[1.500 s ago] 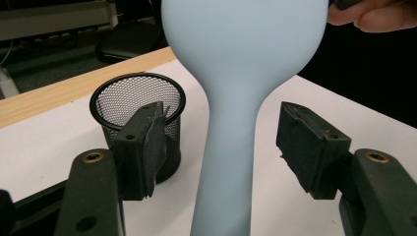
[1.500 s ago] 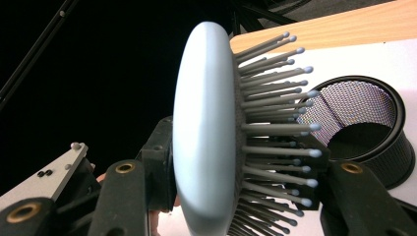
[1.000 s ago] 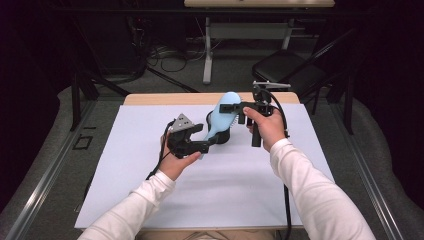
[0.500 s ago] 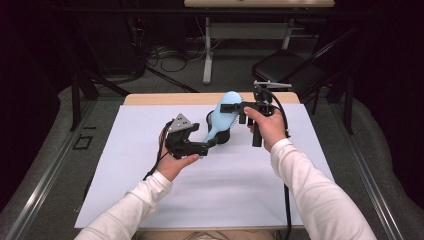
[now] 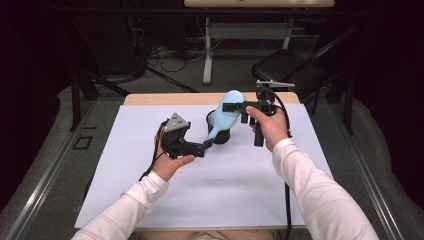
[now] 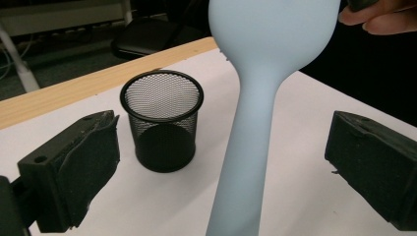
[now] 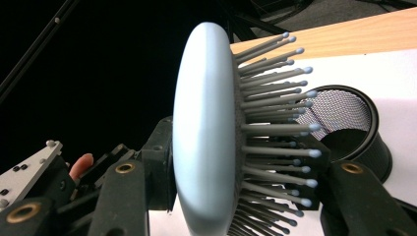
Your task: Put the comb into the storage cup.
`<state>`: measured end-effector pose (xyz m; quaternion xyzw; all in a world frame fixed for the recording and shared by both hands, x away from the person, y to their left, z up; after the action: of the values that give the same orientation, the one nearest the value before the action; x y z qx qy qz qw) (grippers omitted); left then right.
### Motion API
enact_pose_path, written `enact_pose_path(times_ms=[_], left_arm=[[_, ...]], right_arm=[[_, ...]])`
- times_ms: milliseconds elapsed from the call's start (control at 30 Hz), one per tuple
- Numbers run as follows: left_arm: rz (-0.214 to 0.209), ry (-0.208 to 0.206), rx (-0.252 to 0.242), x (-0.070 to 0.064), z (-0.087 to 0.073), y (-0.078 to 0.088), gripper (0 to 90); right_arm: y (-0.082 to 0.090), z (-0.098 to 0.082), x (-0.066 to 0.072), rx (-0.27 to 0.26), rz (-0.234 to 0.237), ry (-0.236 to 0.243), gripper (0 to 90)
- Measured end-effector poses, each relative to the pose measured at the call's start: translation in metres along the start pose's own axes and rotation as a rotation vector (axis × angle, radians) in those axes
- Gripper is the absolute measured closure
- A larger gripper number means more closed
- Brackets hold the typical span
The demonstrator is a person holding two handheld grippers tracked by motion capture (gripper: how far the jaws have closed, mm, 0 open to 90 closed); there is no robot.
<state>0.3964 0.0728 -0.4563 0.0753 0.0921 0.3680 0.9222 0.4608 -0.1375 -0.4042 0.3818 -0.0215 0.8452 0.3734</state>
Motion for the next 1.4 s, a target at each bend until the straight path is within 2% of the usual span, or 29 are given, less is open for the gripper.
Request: enact_pose_path(times_ms=[267, 700, 967, 1167, 1400], left_arm=[[0.012, -0.010, 0.013, 0.002, 0.000, 0.006, 0.3], [0.019, 0.001, 0.020, 0.004, 0.000, 0.016, 0.3], [0.038, 0.020, 0.031, 0.009, 0.001, 0.022, 0.3], [0.042, 0.034, 0.022, 0.010, 0.002, 0.027, 0.3], [0.048, 0.067, 0.046, 0.013, 0.001, 0.030, 0.4]], right_arm=[[0.004, 0.003, 0.001, -0.010, -0.006, 0.010, 47.4], [0.009, 0.009, 0.003, -0.021, -0.012, 0.026, 47.4], [0.013, 0.014, 0.005, -0.027, -0.021, 0.032, 47.4], [0.015, 0.020, 0.008, -0.034, -0.025, 0.049, 47.4], [0.019, 0.029, 0.010, -0.050, -0.038, 0.064, 47.4]])
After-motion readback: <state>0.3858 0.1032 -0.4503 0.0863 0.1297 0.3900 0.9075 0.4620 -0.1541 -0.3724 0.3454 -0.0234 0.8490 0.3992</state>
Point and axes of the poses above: each handheld gripper's, and its own axes: y roughly backward along the jaws, z roughly out of its top, x roughly to its left, the point moved 4 cm from there along -y, roughly forward along the jaws, and after that the axes turned 13 degrees about -x, right-handed, at the moved point
